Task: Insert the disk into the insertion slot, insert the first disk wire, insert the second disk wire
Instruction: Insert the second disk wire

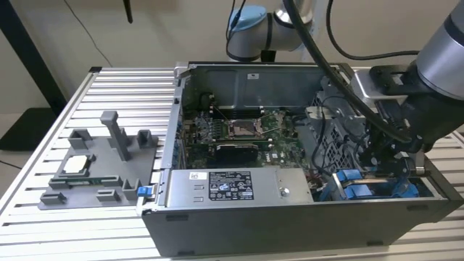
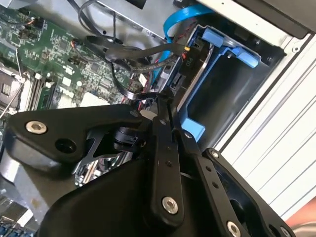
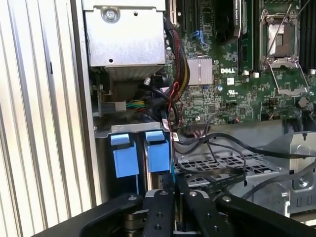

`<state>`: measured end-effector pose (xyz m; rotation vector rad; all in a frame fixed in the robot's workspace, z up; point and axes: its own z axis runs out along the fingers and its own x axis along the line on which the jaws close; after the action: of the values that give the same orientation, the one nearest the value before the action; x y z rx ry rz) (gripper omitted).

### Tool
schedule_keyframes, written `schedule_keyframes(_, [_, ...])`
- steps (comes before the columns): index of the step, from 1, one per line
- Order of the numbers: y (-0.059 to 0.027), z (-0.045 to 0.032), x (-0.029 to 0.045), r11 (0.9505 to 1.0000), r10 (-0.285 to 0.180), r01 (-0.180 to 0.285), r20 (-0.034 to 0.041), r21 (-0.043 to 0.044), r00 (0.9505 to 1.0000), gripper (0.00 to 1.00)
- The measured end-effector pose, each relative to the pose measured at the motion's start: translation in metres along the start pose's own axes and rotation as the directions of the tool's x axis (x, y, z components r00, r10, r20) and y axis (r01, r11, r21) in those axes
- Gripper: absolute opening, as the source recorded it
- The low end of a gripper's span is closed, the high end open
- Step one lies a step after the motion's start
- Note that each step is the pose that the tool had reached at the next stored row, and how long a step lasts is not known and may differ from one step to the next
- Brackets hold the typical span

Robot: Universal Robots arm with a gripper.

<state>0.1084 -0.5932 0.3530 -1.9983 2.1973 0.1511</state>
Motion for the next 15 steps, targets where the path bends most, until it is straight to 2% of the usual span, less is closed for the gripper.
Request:
schedule_keyframes(4, [-0.0002, 0.0016, 0.0003, 1.0, 0.0, 0.0, -0.0002, 0.0005, 1.0, 0.0])
schedule_keyframes(6, [-0.0003, 0.0013, 0.0004, 1.0, 0.0, 0.0, 0.002, 0.0004, 1.0, 0.0])
schedule_keyframes(9, [-0.0003, 0.0001, 0.0001, 1.0, 0.001, -0.001, 0.0202, -0.0006, 0.9998, 0.0])
schedule_keyframes(10, [-0.0004, 0.0, 0.0, 1.0, 0.001, -0.001, 0.0269, -0.0001, 0.9996, 1.0])
schedule_keyframes(11, [-0.0005, -0.0001, 0.0, 1.0, 0.001, -0.001, 0.0351, 0.0006, 0.9994, 1.0])
schedule_keyframes(13, [-0.0004, -0.0001, 0.0, 1.0, 0.0, -0.001, 0.0568, 0.0041, 0.9984, 1.0])
schedule_keyframes(15, [-0.0005, -0.0001, 0.0, 0.9999, -0.004, 0.003, 0.0836, 0.0111, 0.9965, 1.0])
